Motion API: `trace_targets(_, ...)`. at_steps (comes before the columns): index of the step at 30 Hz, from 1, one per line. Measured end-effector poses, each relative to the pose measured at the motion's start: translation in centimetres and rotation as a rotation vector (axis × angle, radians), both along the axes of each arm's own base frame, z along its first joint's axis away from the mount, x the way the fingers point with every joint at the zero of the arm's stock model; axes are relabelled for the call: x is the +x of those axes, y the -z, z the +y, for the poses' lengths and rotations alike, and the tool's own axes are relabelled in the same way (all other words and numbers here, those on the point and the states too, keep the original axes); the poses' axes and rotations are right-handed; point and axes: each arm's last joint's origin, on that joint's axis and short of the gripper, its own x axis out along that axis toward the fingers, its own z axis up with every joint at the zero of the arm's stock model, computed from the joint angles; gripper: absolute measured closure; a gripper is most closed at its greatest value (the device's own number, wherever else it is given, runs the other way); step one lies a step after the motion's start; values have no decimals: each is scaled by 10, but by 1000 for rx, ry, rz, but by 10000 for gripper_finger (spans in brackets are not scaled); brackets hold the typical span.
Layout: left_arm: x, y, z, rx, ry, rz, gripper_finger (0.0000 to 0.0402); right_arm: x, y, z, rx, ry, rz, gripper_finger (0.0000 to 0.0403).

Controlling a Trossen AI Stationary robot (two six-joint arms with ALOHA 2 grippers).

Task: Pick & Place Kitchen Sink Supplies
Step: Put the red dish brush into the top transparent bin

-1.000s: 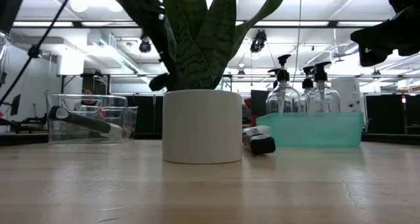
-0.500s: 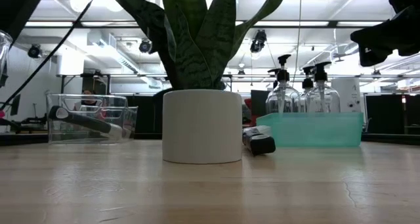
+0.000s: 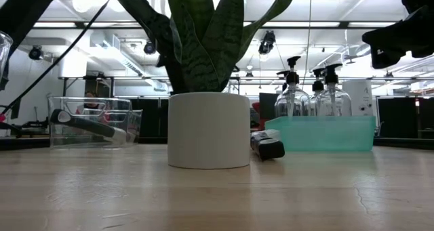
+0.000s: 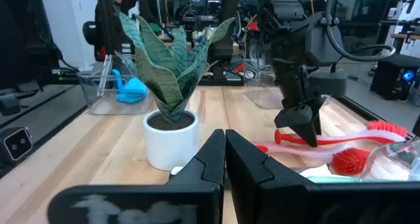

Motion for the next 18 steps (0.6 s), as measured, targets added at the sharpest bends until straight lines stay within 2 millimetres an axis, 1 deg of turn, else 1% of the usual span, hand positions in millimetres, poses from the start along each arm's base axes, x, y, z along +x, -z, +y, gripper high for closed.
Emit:
trace_targets(3, 0, 5, -1, -13, 6, 16, 209, 0, 0, 0, -4, 0, -1, 394)
trace_targets(6, 0, 4, -1, -14, 8, 14, 209, 0, 0, 0, -2, 0, 0, 394)
trace_targets(9, -1, 5, -1, -17, 9, 19, 219, 0, 0, 0, 1, 0, -1, 394)
trace_targets(12, -1, 5, -1, -19, 8, 25, 250, 0, 0, 0, -5, 0, 0, 394)
trace_targets(18, -2, 4, -1, -26, -7, 21, 336, 0, 0, 0, -5, -1, 0, 394)
